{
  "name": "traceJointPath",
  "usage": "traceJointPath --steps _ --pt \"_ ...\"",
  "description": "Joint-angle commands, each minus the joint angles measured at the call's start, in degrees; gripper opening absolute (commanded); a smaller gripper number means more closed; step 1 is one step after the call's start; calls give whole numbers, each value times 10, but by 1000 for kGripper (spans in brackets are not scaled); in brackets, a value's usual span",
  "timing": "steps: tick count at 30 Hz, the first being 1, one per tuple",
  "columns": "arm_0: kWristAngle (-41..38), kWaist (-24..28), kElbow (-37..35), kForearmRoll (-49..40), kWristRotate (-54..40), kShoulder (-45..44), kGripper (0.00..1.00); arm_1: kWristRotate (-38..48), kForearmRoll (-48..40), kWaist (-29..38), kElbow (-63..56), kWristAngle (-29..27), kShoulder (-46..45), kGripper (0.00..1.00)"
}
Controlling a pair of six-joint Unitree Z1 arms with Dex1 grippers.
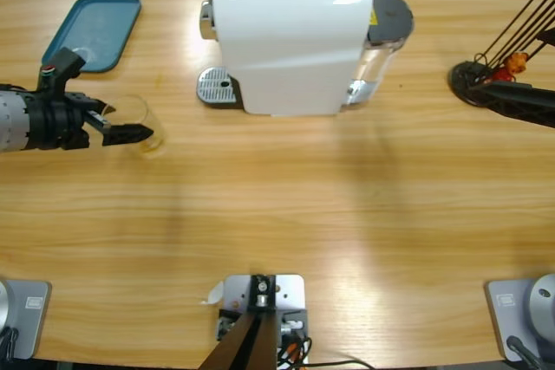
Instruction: Pour coffee
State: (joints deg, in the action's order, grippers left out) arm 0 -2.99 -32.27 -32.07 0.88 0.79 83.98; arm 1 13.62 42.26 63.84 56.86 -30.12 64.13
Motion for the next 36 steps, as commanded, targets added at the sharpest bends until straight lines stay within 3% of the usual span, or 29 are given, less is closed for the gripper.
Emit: traceJointPath --steps 1,5,9,12,18,22,36 --pt "3 0 16 34 2 54 931 7 12 -4 -21 10 -23 895" --pt "3 5 16 43 2 66 914 6 13 -4 -22 11 -25 895" --pt "3 5 18 43 2 62 480 6 16 -4 -22 10 -26 895" --pt "3 6 18 43 2 61 287 6 18 -4 -24 10 -29 895" --pt "0 2 13 76 -18 41 269 6 20 -5 -25 9 -33 895" --pt "-17 2 -29 81 -47 19 269 2 20 -14 -25 8 -36 895" --pt "-140 28 -115 76 -131 137 264 -15 49 -36 -30 9 -76 895"
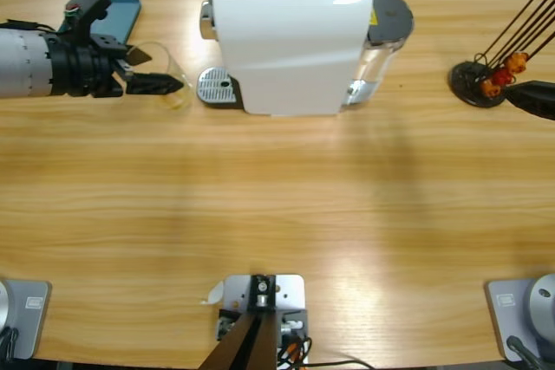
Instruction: Pour coffee
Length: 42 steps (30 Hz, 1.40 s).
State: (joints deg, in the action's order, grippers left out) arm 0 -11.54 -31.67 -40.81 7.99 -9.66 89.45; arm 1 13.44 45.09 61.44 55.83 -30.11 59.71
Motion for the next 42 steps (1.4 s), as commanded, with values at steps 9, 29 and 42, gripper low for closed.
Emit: traceJointPath --steps 9,29,42 --pt "-82 26 -97 -5 -38 144 264 -24 39 -31 -19 11 -49 895" --pt "-98 10 -154 -22 -46 215 269 -39 49 -54 -24 18 -74 895" --pt "-98 3 -162 -71 -46 198 996 -39 41 -54 -24 29 -69 895"
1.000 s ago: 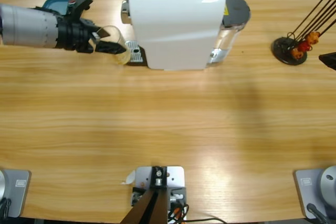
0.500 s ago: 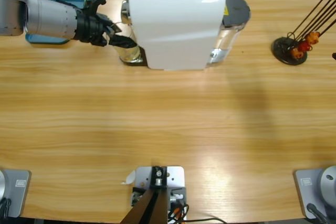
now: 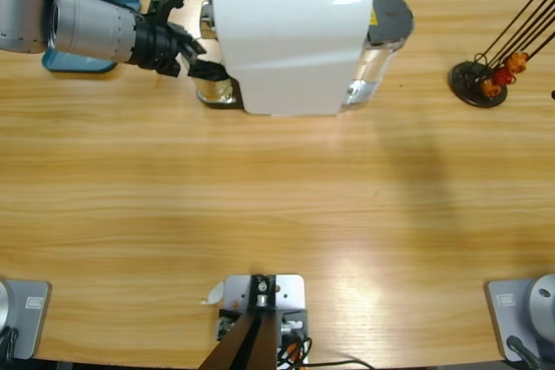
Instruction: Pour coffee
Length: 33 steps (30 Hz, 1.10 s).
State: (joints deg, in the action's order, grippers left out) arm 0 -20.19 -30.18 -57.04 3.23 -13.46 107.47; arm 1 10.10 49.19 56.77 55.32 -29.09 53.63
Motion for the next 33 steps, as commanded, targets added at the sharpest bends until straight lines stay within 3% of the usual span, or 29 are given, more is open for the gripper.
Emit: traceJointPath --steps 1,10,19,23,26,28,29,30,32,33 --pt "-12 -12 1 -25 -8 16 996 -5 1 -8 -19 20 -8 895" --pt "-6 -8 11 -59 -20 -45 996 -5 0 -8 -15 34 -12 895" --pt "38 27 54 -143 -17 -172 996 -13 21 -8 26 46 -9 895" --pt "42 27 80 -194 19 -272 970 -18 48 -8 77 53 13 899" --pt "50 6 83 -268 43 -365 907 -40 49 -8 100 100 56 998" --pt "99 -40 74 -315 51 -391 911 -47 48 -21 111 129 86 975" --pt "120 -58 74 -318 60 -391 913 -58 48 -36 117 157 100 896" --pt "130 -68 72 -322 72 -387 914 -75 46 -48 121 180 114 706" --pt "132 -69 61 -339 109 -382 913 -106 40 -65 125 187 142 31" --pt "128 -67 54 -354 114 -384 909 -117 33 -78 125 184 152 0"
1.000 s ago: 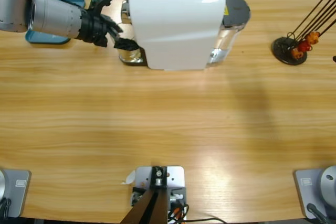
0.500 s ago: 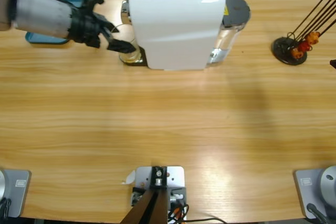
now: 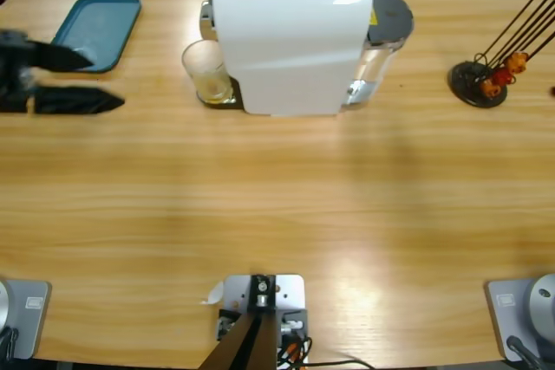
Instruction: Pour coffee
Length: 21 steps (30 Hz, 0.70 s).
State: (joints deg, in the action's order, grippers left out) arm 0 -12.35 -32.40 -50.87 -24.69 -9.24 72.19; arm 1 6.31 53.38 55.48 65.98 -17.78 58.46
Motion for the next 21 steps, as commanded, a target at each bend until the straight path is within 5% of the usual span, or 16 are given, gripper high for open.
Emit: traceJointPath --steps 1,9,13,21 --pt "48 -41 -5 -78 77 -37 898 -92 -22 -84 17 66 112 0" --pt "54 -38 41 -33 105 -52 904 -163 -135 -162 44 90 152 0" --pt "54 -41 69 1 112 -47 899 -161 -152 -192 81 154 178 0" --pt "57 -42 95 40 114 -44 899 -202 -129 -194 144 154 274 0"
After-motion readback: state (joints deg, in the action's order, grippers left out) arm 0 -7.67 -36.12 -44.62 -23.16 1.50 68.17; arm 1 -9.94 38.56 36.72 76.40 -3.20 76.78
